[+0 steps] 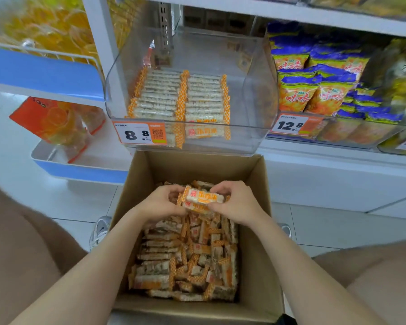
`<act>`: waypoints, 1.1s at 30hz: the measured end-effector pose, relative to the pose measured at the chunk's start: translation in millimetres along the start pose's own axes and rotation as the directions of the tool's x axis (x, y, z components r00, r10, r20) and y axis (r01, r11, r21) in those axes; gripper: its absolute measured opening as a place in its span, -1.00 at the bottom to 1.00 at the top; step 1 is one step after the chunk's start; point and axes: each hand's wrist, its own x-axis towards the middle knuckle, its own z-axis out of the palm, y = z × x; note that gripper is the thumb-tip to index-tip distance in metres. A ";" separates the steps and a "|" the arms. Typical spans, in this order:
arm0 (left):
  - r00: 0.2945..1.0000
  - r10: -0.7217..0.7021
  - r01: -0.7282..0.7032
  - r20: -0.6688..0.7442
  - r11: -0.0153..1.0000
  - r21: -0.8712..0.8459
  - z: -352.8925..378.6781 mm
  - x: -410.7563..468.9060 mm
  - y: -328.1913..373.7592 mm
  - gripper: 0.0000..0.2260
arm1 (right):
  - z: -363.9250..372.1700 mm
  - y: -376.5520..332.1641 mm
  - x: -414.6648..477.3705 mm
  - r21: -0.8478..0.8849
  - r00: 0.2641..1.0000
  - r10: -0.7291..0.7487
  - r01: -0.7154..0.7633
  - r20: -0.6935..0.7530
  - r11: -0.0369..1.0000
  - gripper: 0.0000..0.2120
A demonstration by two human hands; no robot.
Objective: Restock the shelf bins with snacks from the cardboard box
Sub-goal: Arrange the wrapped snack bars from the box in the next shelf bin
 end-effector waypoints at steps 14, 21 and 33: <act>0.899 0.437 -0.428 0.029 0.863 0.267 -22.9 -73.6 139.1 -0.83 | -84.1 -80.2 -33.5 0.090 0.947 -0.217 0.201 0.238 0.975 -0.81; 0.710 0.634 -0.581 -0.305 0.773 0.254 -46.6 -86.3 197.0 -0.82 | -141.0 -140.0 -37.1 0.088 0.920 -0.379 0.388 -0.105 0.918 -0.73; 0.776 0.567 -0.245 -0.275 0.675 0.696 -76.6 -16.1 222.6 -0.78 | -174.3 -159.6 71.8 -0.511 0.905 -0.377 0.422 0.196 0.749 -0.64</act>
